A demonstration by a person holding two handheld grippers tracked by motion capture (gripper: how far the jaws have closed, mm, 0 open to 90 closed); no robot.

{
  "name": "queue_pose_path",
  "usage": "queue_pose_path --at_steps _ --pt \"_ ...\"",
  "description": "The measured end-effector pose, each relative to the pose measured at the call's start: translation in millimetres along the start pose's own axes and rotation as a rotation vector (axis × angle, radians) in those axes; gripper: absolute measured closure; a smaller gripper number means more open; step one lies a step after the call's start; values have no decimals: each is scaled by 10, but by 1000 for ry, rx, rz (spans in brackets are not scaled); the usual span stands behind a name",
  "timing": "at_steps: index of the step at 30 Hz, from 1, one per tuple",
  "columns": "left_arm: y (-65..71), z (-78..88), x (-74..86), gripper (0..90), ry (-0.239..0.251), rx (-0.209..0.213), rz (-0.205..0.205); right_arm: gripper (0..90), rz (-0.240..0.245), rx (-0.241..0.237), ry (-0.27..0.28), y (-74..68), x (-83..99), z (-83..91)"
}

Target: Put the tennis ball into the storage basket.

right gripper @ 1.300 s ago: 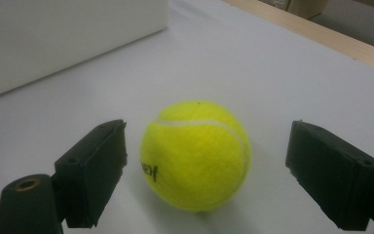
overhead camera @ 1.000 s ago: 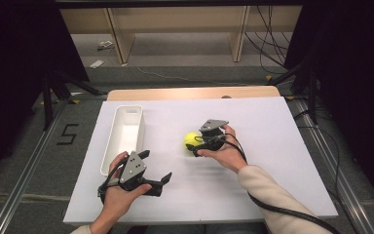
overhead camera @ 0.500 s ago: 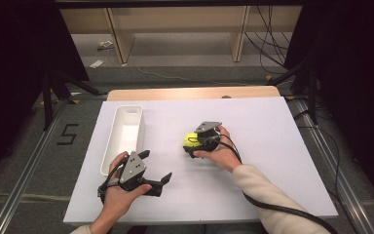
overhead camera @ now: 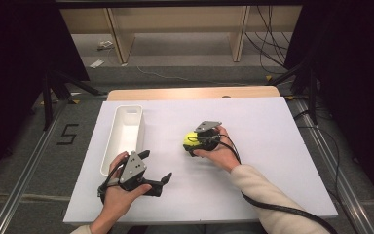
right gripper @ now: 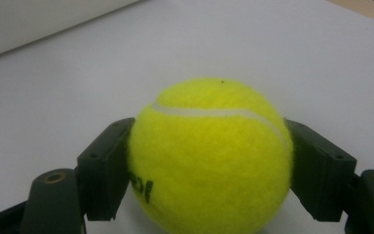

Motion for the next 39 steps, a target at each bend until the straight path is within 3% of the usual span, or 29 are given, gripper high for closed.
queue_pose_path --at_steps 39 --pt "-3 2 -2 0 2 1 0 263 -17 1 109 6 -280 242"
Point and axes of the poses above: each handheld gripper's, and its own axes: z roughly backward along the jaws, x roughly out of its underside, y roughly to its right, the point moved 5 cm from there along -z, roughly forward along the jaws
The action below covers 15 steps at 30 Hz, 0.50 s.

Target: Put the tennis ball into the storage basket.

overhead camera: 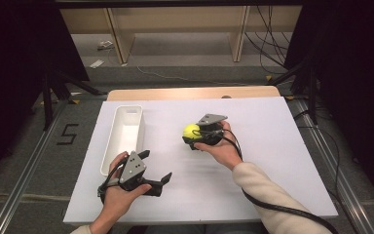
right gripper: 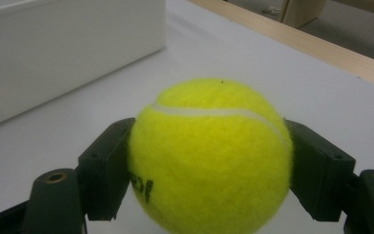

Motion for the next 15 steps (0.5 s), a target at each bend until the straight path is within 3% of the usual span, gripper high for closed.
queue_pose_path --at_steps 15 --pt "1 -1 0 0 0 0 0 263 0 3 28 -11 -93 63"
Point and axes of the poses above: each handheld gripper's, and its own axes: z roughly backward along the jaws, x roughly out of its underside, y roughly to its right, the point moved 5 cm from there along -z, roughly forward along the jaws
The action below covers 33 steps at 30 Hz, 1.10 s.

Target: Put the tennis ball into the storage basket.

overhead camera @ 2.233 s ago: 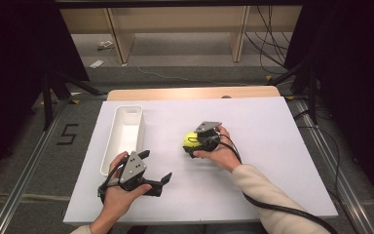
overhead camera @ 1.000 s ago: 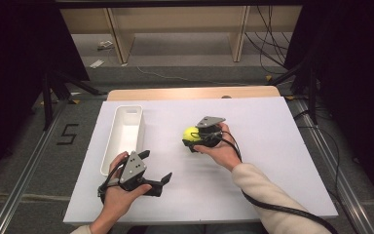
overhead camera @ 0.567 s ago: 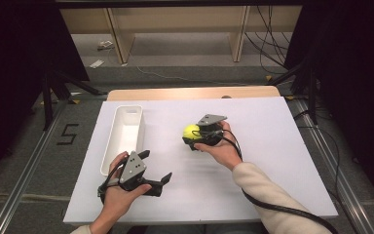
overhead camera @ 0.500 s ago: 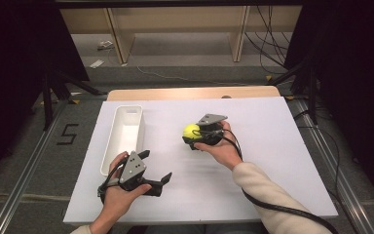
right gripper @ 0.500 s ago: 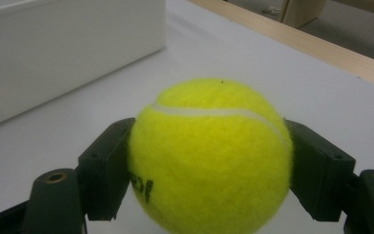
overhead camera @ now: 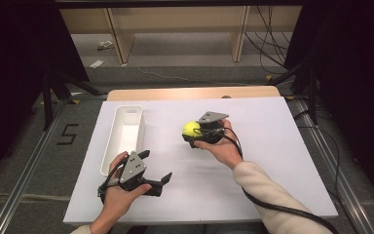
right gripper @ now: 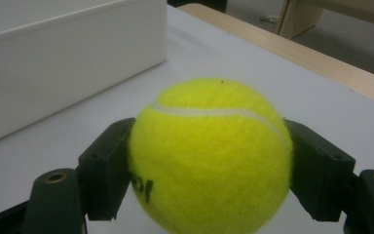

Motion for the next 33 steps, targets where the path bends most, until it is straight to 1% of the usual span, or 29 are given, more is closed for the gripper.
queue_pose_path --at_steps 28,33 --pt "-5 1 0 0 1 -2 2 264 -6 -1 40 -2 -165 94" --pt "-2 0 1 0 0 0 1 264 -5 -8 44 -20 -194 98"
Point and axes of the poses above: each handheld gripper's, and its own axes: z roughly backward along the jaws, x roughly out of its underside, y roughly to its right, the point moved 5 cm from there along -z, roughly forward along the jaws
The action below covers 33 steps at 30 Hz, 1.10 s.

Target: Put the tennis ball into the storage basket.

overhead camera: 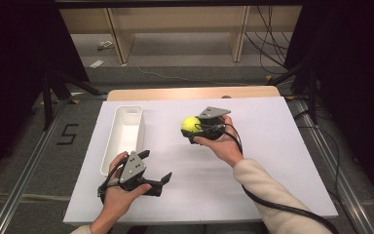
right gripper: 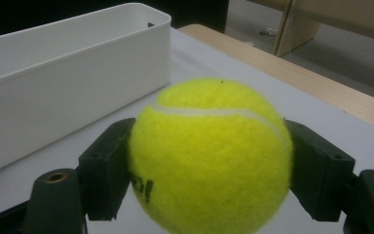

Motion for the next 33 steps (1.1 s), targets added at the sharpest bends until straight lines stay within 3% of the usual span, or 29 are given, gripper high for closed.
queue_pose_path --at_steps 33 --pt "0 4 -3 0 2 1 0 265 33 -16 26 -119 -265 -50"
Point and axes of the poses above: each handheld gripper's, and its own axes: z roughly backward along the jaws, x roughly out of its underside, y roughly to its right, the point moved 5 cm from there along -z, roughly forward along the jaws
